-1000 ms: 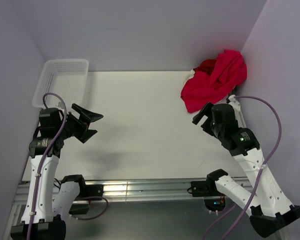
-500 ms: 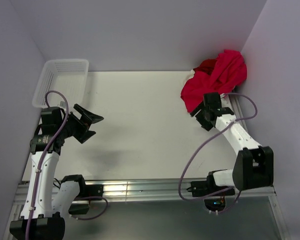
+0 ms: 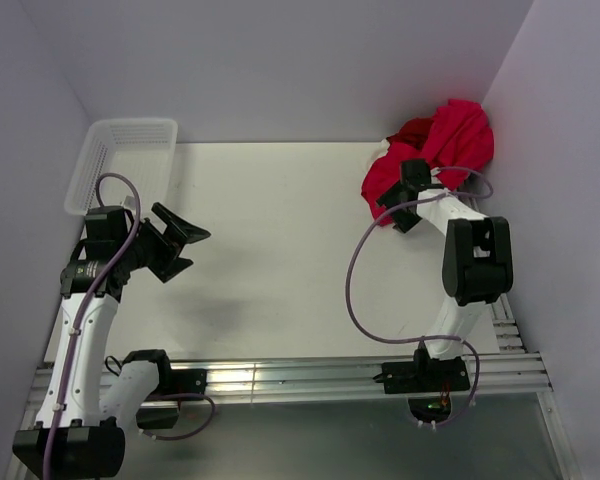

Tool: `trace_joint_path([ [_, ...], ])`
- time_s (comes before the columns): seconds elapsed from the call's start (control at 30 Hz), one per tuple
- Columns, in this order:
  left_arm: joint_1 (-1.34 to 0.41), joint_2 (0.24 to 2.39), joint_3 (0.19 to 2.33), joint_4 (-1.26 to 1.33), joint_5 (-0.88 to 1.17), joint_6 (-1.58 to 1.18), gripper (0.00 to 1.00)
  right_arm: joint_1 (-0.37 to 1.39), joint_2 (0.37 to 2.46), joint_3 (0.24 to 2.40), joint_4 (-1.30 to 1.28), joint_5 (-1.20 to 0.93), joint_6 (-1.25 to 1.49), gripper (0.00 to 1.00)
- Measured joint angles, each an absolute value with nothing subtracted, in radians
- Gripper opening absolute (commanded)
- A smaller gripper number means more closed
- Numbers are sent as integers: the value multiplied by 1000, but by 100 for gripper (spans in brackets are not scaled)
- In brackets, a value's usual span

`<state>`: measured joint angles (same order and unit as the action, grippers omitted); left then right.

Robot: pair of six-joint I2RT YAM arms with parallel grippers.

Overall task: Roll the t-shirts
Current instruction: Grab a tshirt with the right arm

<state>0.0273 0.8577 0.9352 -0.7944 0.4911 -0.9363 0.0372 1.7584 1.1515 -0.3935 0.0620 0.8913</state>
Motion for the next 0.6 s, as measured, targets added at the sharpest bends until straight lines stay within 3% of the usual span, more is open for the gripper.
trace_joint_path([
  [0.23, 27, 883, 978, -818, 474, -927, 98, 36, 1917, 1315, -385, 67, 893, 73],
  [0.3, 26, 888, 981, -830, 472, -924, 98, 36, 1949, 1335, -383, 74, 892, 62],
  [0.37, 26, 896, 986, -839, 472, -919, 98, 36, 1967, 1335, -383, 83, 893, 60],
  [0.5, 26, 912, 1005, -853, 465, -911, 98, 36, 1980, 1338, -386, 86, 884, 13],
  [0.57, 26, 912, 1007, -853, 464, -911, 98, 36, 1984, 1344, -390, 81, 876, 0],
  [0.6, 26, 911, 1007, -853, 464, -911, 98, 36, 1984, 1345, -391, 73, 868, 0],
])
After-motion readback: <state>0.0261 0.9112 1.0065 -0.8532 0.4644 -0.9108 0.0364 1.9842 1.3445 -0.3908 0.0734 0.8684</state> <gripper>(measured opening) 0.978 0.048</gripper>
